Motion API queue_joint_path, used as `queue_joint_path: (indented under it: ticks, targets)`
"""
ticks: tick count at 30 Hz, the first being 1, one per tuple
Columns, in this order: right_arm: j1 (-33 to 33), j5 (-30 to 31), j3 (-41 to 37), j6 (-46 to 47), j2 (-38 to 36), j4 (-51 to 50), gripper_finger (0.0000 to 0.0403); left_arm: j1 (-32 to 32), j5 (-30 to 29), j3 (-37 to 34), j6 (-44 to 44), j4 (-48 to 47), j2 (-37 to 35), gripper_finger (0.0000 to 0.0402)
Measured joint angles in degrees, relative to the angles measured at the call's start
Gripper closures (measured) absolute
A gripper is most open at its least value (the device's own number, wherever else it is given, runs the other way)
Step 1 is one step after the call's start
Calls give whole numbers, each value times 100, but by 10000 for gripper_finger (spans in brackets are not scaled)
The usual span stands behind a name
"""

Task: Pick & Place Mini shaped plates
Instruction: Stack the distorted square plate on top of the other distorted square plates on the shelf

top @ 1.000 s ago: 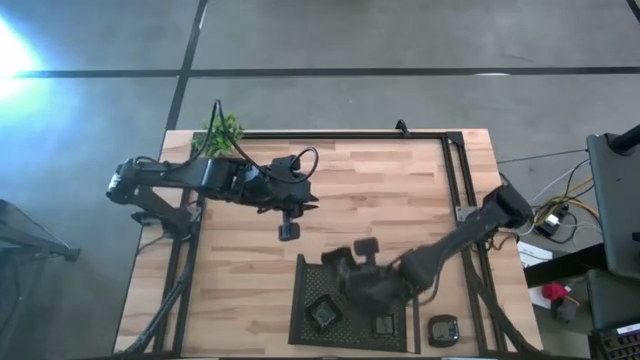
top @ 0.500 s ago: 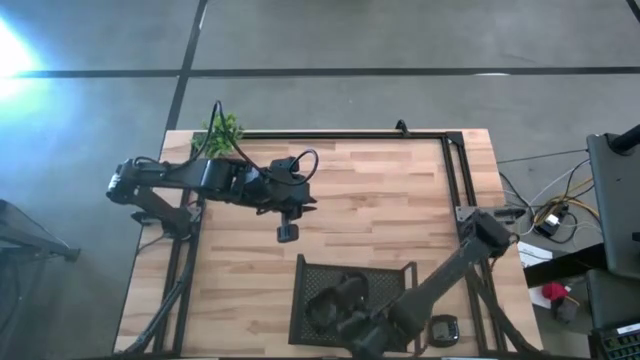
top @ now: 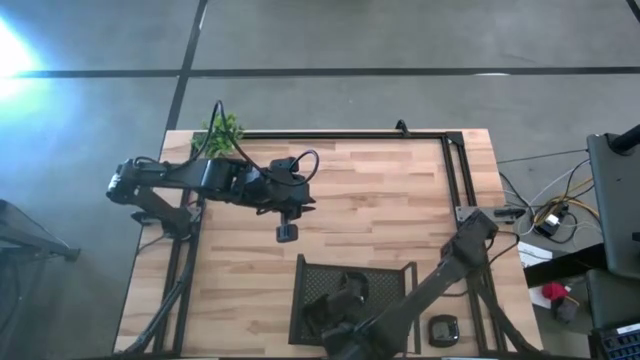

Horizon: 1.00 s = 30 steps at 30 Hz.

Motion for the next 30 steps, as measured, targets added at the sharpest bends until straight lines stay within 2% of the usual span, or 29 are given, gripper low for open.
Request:
queue_joint_path:
  ticks: [5, 9, 11, 15, 17, 30]
  targets:
    - [-5, -15, 144, 143, 168, -177, 395, 0, 9, 0, 62, -55, 0, 339]
    - [-5, -133, 132, 171, 169, -203, 394, 0, 236, 0, 204, -177, 0, 339]
    - [-3, -153, 119, 183, 172, -215, 394, 2, 673, 0, 383, -253, 0, 339]
    - [-5, -152, 119, 185, 172, -209, 394, 0, 1961, 0, 815, -478, 0, 339]
    - [-6, -152, 116, 185, 172, -211, 394, -5, 2371, 0, 842, -503, 0, 339]
    - [-23, -119, 113, -19, 172, -205, 388, 0, 2444, 0, 842, -496, -16, 339]
